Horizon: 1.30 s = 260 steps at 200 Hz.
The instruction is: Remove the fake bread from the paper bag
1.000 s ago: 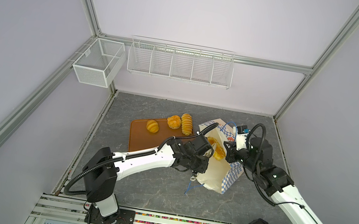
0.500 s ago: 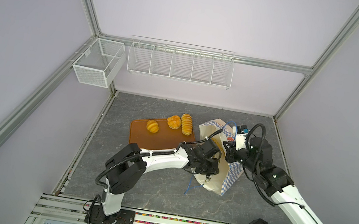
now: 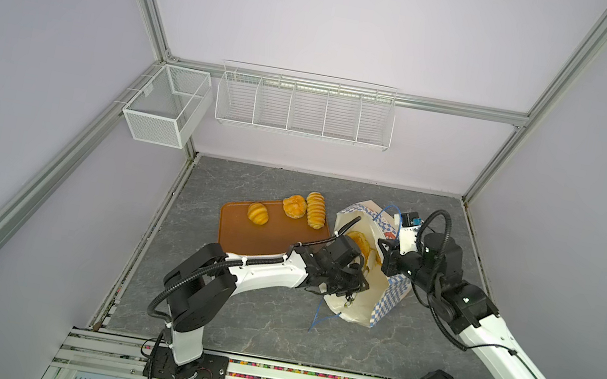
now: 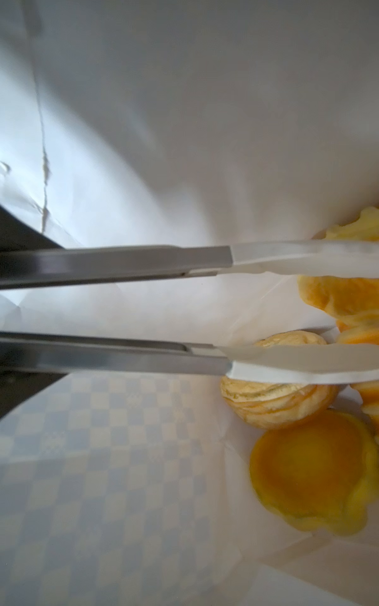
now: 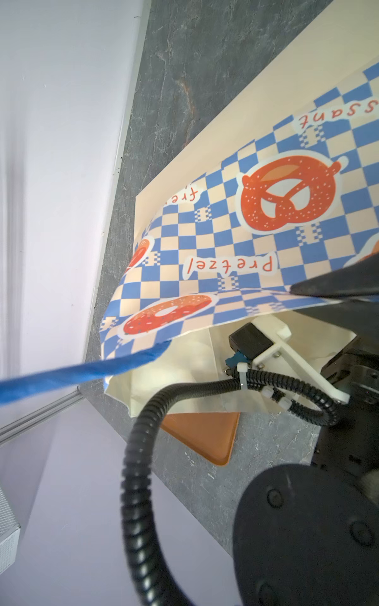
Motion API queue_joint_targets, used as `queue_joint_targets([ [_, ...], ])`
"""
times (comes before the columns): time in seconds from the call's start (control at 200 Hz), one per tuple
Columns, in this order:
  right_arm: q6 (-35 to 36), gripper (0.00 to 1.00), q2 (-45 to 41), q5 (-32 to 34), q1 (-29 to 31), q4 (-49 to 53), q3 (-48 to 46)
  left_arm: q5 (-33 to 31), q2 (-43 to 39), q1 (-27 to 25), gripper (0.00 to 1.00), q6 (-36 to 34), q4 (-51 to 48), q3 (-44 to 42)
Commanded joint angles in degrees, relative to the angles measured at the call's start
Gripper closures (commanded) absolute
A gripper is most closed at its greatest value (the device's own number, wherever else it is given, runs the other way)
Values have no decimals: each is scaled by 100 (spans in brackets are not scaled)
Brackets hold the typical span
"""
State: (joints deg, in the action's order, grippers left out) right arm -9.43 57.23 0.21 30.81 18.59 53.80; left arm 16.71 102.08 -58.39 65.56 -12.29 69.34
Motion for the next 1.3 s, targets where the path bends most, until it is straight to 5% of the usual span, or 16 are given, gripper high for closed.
queue_joint_targets([
  [0.0,2,93,-36,14,60,-49,38,25,-158,87,60,341,203,-70],
  [0.475,41,93,12,52,97,-4,31,-201,-588,116,58,356,-3,-165],
  [1.294,-20,93,227,-99,265,-148,87,572,153,283,58,1019,1322,-365],
])
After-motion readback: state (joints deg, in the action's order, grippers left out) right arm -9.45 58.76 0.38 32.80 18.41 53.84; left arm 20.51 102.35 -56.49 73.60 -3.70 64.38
